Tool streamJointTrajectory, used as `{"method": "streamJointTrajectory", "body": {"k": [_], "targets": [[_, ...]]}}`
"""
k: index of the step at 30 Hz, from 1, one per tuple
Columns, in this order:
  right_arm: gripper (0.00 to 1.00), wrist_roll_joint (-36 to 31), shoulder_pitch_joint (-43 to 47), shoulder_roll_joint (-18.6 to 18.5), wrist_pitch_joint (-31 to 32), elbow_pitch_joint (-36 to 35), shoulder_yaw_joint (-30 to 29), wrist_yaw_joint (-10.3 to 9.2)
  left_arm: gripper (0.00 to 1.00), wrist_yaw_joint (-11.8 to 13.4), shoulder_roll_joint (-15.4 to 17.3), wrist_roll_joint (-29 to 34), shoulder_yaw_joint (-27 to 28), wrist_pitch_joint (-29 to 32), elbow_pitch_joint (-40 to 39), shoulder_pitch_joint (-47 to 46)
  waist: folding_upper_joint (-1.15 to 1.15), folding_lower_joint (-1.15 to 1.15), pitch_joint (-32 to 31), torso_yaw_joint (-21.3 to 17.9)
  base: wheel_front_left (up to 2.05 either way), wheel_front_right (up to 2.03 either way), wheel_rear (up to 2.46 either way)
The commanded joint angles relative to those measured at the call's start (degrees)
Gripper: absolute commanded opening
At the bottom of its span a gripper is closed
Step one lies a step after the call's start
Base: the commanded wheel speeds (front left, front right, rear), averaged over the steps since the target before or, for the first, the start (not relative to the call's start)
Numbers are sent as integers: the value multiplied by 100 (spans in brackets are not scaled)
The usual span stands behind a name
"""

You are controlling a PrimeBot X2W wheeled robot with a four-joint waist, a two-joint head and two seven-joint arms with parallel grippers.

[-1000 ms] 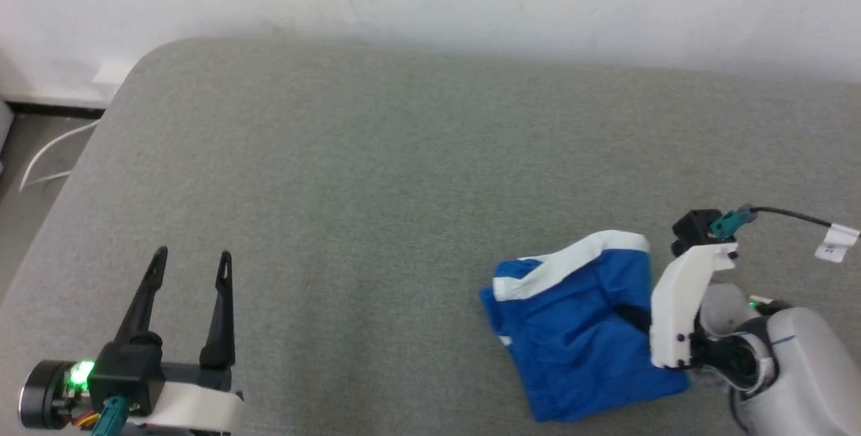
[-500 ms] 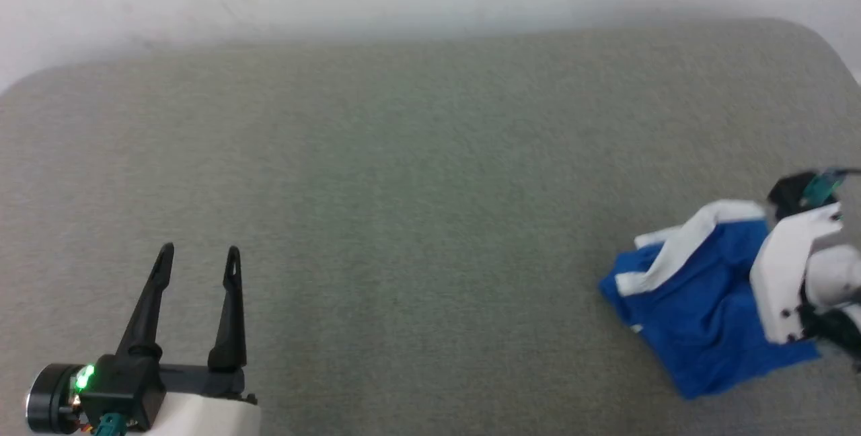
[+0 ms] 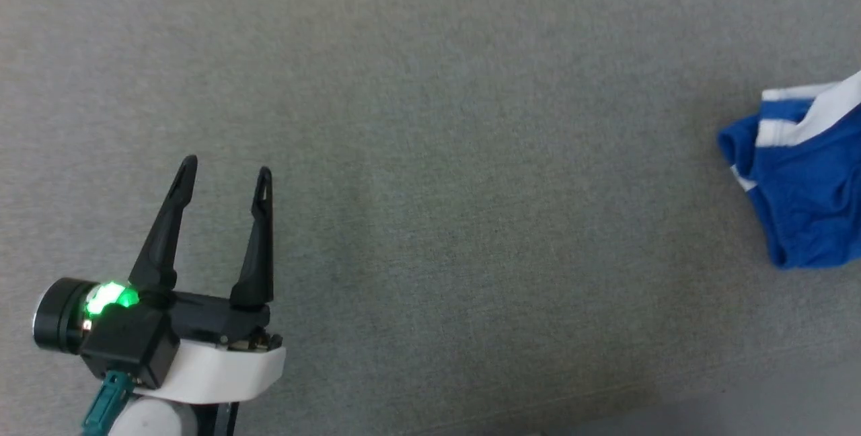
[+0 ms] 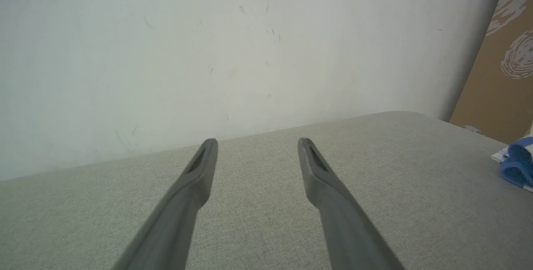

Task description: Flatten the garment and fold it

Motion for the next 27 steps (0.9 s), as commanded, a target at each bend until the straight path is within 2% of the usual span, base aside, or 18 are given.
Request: {"method": "streamJointTrajectory", "body": {"k": [1,2,3,4,8,12,18,23,27], "targets": [[0,-130,-163,3,-282,105,-91,-12,100,-46,32,53,-22,12,-38,-118,0,-2,735,-314,0,0,0],[17,-204,-213,15,-493,138,-108,-12,100,-52,36,57,-30,19,-43,-145,0,-2,766,-311,0,0,0],[94,-295,-256,30,-739,172,-143,-12,100,-53,38,60,-35,23,-40,-165,0,-2,783,-312,0,0,0],[100,-370,-282,69,-920,240,-175,-12,100,-53,40,59,-38,25,-30,-178,0,-2,792,-314,0,0,0],[100,-799,-275,110,-1630,449,-193,-12,100,-55,33,32,-53,21,64,-183,0,-2,723,-309,0,0,0],[100,-1228,-52,-9,-2279,537,-339,-12,100,-34,0,-24,-57,11,213,-125,0,-2,481,-273,0,0,0],[100,-1641,751,-36,-2934,248,-576,-12,100,54,-21,-102,6,-12,517,100,0,-2,-157,-150,0,0,0],[100,-1592,1782,254,-3058,-483,-670,-12,100,162,-8,-186,93,12,796,387,0,-2,-734,50,0,0,0],[100,-1440,2531,730,-2978,-1196,-509,-12,100,242,56,-223,170,67,980,624,0,-2,-1155,233,0,0,0]]}}
